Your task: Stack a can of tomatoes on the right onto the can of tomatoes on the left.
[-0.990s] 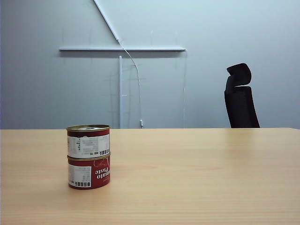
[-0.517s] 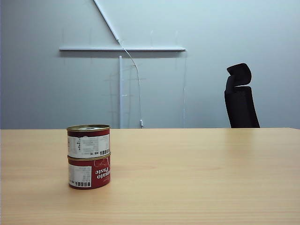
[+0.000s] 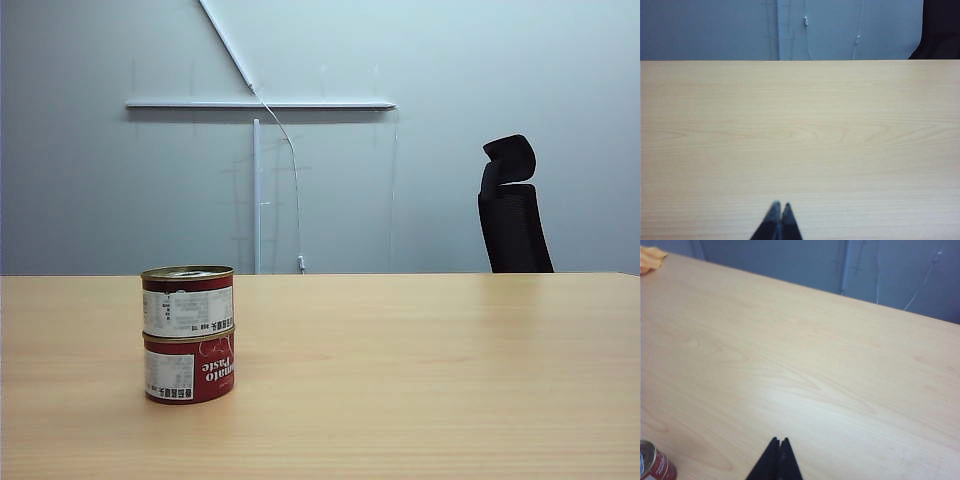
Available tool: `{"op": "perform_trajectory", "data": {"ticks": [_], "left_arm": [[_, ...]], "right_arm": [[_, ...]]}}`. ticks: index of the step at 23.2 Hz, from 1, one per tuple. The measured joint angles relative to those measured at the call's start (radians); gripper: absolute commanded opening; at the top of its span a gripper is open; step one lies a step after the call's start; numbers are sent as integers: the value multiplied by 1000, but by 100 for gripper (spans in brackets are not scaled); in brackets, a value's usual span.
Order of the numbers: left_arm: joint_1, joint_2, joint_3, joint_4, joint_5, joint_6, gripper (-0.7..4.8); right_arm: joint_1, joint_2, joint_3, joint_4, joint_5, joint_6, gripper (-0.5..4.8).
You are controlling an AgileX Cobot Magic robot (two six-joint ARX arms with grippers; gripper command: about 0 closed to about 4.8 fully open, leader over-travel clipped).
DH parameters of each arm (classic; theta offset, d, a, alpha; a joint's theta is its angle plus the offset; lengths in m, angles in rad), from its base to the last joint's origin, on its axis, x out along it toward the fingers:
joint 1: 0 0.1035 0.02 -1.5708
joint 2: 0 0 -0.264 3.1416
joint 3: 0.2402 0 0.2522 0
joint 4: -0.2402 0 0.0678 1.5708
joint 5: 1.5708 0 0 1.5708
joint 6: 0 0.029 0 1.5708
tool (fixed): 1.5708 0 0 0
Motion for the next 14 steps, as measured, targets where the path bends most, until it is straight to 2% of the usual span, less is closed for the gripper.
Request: {"op": "perform_trajectory", "data": {"ticks": [11, 13, 14], "left_arm": [[0, 0, 0, 0, 0, 0, -4], [0, 0, 0, 0, 0, 0, -4], [0, 0, 0, 0, 0, 0, -4]], "right_arm": [[-6, -11, -4, -14, -5, 0, -1], [-81, -74, -41, 9, -12, -5, -1], [-141, -109, -97, 75, -14, -2, -1]]}}
